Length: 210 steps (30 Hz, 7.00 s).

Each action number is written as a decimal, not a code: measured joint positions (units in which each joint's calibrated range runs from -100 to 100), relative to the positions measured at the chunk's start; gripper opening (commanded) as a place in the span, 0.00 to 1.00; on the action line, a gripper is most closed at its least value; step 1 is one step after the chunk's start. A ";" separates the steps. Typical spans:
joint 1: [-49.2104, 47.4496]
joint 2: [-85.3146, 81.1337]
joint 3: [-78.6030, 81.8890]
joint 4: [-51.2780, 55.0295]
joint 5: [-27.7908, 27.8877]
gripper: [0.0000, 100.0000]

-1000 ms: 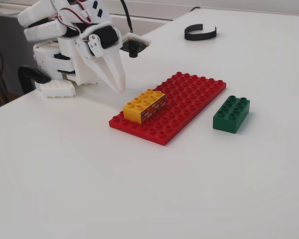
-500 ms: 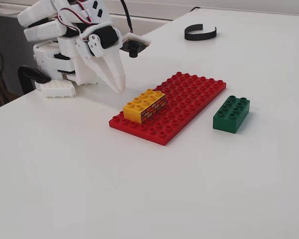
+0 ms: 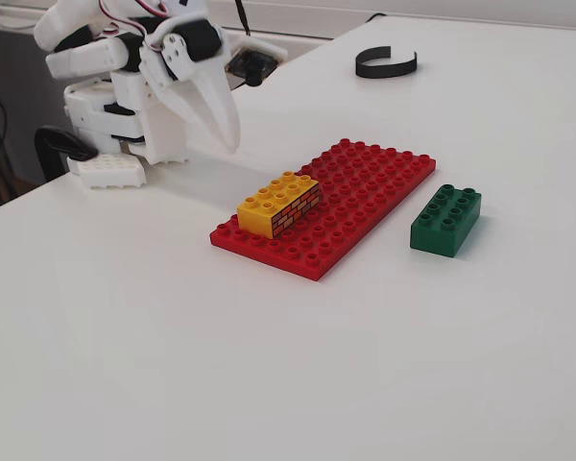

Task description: Grab the loose lego brick and stack it on top of the fixed one.

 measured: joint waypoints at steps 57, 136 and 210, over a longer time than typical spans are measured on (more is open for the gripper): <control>-10.53 155.24 -137.51 20.21 -5.82 0.09; 0.45 92.57 -56.91 3.37 2.13 0.11; -7.72 74.23 -72.58 23.32 2.24 0.01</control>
